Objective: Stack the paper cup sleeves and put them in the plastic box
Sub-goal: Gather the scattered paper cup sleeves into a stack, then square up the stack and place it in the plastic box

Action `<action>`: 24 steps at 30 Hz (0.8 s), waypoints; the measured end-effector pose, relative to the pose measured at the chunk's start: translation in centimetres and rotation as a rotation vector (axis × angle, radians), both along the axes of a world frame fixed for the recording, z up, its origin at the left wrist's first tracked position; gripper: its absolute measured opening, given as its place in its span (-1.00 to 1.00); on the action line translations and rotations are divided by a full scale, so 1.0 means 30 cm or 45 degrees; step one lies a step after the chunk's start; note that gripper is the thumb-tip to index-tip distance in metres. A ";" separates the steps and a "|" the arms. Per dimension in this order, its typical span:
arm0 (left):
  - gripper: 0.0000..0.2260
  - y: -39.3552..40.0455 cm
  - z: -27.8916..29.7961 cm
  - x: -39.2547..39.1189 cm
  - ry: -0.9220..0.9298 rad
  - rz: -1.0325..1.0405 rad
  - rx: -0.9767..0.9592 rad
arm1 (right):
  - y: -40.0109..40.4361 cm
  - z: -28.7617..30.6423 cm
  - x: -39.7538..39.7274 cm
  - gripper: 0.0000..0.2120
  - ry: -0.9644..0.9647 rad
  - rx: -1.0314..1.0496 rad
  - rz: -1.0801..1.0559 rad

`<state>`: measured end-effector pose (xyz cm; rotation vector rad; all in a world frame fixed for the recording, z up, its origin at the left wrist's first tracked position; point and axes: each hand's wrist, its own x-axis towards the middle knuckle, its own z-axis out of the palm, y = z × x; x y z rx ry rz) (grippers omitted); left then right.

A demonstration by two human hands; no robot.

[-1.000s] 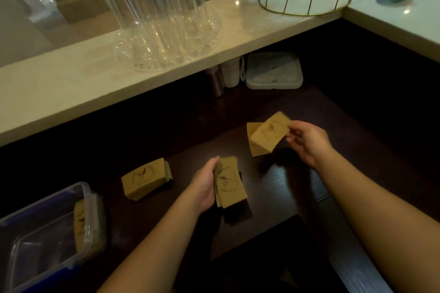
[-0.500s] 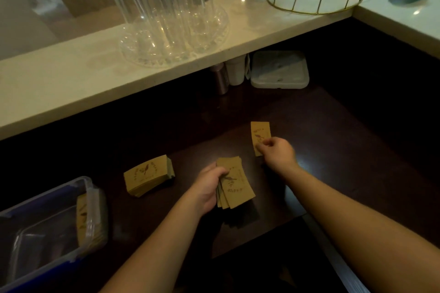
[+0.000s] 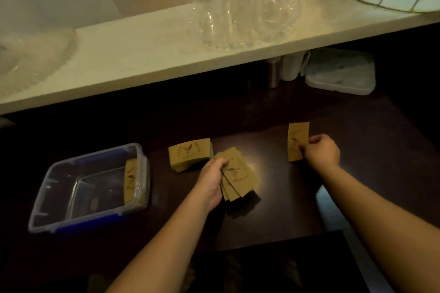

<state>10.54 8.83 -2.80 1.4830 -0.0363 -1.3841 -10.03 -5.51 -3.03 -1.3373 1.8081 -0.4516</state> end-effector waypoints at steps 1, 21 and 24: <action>-0.77 0.006 -0.004 0.009 0.004 0.011 -0.002 | 0.019 0.028 0.011 -0.71 -0.185 -0.003 -0.033; -0.75 0.190 -0.007 0.139 -0.156 -0.343 -0.279 | 0.526 0.043 0.355 -0.74 -0.586 0.328 0.381; -0.74 0.212 0.002 0.159 -0.218 -0.461 -0.300 | 0.553 0.051 0.380 -0.85 -0.672 0.421 0.388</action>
